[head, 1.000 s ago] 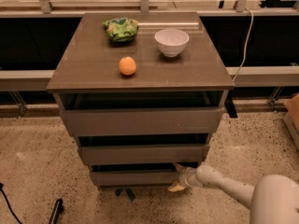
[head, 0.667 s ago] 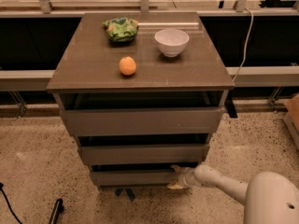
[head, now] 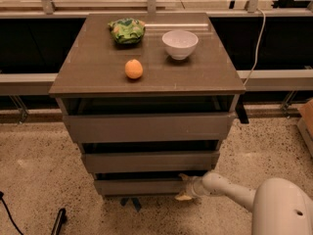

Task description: Open bottom drawer

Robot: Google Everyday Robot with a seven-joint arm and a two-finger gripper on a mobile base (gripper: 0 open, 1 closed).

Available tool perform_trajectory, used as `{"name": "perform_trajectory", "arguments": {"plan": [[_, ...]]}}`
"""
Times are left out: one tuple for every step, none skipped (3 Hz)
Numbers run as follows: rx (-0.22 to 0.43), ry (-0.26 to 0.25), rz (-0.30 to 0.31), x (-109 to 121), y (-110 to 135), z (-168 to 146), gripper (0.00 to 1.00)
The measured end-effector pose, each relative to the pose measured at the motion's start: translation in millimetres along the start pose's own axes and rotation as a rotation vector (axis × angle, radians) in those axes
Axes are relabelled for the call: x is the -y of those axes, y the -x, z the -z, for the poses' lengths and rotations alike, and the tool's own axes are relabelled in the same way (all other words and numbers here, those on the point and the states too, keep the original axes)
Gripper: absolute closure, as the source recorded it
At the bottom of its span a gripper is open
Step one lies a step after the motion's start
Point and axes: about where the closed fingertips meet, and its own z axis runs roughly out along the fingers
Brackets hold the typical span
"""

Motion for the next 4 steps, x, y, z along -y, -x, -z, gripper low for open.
{"name": "perform_trajectory", "arguments": {"plan": [[0.022,0.058,0.011,-21,5,6,0.36],[0.056,0.129,0.013,-54,11,17,0.38],[0.090,0.174,0.007,-82,16,33,0.39],[0.116,0.201,0.000,-108,21,51,0.39]]}}
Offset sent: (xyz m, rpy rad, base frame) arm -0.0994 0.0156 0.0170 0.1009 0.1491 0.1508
